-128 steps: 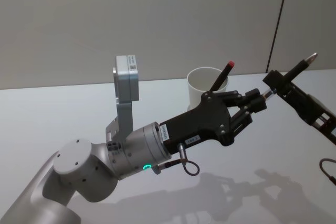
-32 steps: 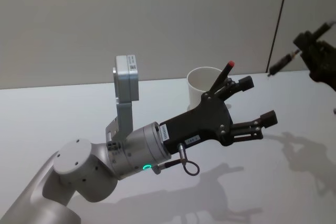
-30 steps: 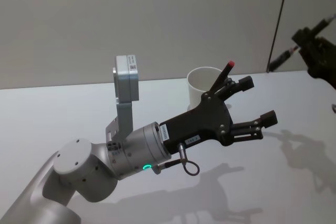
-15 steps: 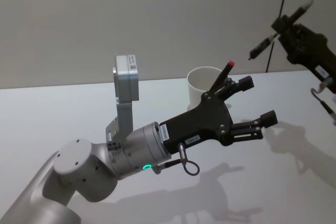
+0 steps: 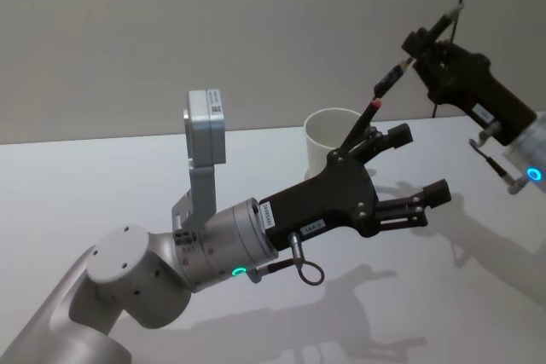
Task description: Place the pen into the pen holder.
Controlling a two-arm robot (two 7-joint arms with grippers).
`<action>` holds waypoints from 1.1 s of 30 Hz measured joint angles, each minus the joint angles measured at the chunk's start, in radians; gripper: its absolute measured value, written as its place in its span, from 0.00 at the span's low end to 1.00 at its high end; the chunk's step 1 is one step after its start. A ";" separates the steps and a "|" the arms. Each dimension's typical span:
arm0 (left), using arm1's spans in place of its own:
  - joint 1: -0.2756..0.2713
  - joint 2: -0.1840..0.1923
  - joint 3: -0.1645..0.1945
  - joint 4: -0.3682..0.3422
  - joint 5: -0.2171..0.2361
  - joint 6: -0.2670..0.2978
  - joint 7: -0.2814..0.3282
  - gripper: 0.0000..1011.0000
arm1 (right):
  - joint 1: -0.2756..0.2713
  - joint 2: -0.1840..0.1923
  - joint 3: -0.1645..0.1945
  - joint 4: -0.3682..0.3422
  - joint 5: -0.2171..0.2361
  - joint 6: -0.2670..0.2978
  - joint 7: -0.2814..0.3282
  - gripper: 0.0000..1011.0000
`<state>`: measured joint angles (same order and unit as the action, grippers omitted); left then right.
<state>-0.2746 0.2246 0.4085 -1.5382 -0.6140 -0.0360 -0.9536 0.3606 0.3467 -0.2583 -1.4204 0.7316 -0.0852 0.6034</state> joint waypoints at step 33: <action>0.000 0.000 0.000 0.000 0.000 0.000 0.000 0.99 | 0.100 -0.086 -0.084 0.135 -0.308 -0.116 0.015 0.13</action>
<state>-0.2746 0.2246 0.4085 -1.5382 -0.6140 -0.0360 -0.9536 0.4605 0.2612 -0.3418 -1.2850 0.4241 -0.2009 0.6187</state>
